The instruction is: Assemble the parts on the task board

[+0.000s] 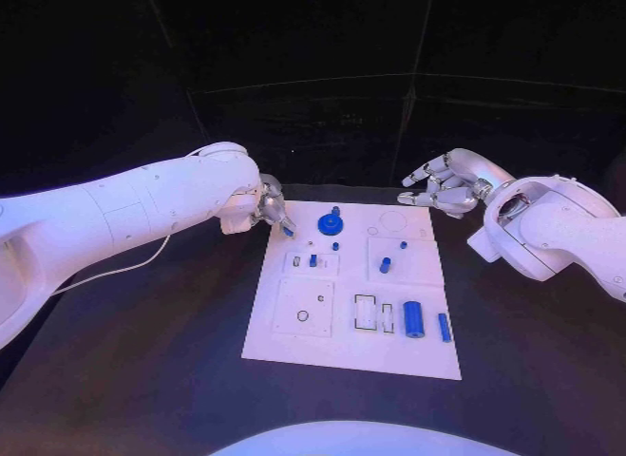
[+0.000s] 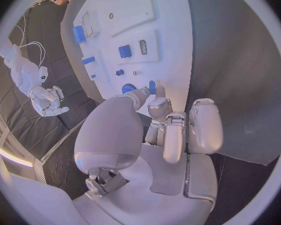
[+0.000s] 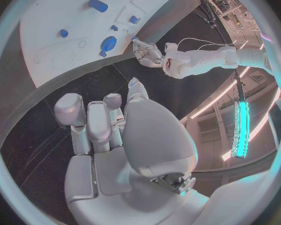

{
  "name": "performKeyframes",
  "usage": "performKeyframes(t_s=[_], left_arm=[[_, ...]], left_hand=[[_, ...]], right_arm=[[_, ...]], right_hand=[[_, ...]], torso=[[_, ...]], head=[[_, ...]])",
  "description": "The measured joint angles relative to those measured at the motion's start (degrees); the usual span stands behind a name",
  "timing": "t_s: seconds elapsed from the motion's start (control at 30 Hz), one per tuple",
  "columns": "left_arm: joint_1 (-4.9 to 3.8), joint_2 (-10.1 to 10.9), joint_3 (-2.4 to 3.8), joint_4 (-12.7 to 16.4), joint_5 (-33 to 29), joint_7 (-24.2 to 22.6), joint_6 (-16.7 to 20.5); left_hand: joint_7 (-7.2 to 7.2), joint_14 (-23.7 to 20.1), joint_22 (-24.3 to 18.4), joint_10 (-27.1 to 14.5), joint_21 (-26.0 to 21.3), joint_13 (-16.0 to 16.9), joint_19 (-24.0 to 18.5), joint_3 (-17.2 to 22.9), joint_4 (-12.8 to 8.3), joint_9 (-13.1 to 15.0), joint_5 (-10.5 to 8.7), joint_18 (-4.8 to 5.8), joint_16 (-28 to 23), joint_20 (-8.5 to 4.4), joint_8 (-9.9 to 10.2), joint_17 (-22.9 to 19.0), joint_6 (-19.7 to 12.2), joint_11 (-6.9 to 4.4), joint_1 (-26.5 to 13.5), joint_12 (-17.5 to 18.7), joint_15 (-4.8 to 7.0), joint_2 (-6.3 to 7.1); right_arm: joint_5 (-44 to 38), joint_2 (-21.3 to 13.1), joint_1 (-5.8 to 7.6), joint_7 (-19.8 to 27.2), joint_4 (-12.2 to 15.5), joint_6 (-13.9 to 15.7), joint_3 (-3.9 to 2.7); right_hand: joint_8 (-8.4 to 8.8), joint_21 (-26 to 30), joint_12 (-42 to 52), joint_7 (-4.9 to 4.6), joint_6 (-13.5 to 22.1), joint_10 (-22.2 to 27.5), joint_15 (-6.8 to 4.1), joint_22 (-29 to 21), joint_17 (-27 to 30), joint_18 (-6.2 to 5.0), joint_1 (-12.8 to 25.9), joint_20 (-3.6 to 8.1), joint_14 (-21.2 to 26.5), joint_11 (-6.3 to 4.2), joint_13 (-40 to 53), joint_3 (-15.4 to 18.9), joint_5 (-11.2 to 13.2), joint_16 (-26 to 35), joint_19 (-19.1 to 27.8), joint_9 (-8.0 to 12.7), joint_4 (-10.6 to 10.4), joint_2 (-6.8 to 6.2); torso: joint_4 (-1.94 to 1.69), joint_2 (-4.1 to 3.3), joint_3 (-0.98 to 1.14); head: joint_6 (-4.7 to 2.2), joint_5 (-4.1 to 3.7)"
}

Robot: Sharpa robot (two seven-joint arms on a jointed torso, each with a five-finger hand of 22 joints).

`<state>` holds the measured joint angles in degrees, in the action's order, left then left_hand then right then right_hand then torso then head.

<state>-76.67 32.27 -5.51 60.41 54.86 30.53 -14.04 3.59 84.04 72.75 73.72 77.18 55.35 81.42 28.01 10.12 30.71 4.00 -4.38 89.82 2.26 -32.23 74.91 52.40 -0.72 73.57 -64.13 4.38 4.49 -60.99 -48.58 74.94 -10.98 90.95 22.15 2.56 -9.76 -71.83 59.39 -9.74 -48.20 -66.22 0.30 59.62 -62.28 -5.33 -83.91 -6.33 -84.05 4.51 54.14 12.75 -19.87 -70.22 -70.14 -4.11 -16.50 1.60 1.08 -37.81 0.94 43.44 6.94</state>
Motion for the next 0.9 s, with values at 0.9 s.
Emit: performKeyframes(t_s=[0.9], left_arm=[[2.49,9.0,-2.02,17.1,2.8,0.9,12.2]], left_hand=[[0.01,0.0,0.5,0.6,-0.2,0.0,0.2,2.8,-1.3,0.5,-0.2,0.0,0.0,-0.2,-1.2,0.0,0.0,-0.22,-1.6,-0.2,0.0,1.38]], right_arm=[[0.0,0.5,0.0,0.1,-0.9,-0.3,0.01]], right_hand=[[0.0,0.0,0.2,0.0,0.0,0.0,0.0,0.0,0.0,0.0,0.0,0.0,0.0,0.0,0.0,0.0,0.0,0.0,0.0,0.0,0.0,0.0]], torso=[[-0.13,0.01,0.04]], head=[[0.09,0.93]])
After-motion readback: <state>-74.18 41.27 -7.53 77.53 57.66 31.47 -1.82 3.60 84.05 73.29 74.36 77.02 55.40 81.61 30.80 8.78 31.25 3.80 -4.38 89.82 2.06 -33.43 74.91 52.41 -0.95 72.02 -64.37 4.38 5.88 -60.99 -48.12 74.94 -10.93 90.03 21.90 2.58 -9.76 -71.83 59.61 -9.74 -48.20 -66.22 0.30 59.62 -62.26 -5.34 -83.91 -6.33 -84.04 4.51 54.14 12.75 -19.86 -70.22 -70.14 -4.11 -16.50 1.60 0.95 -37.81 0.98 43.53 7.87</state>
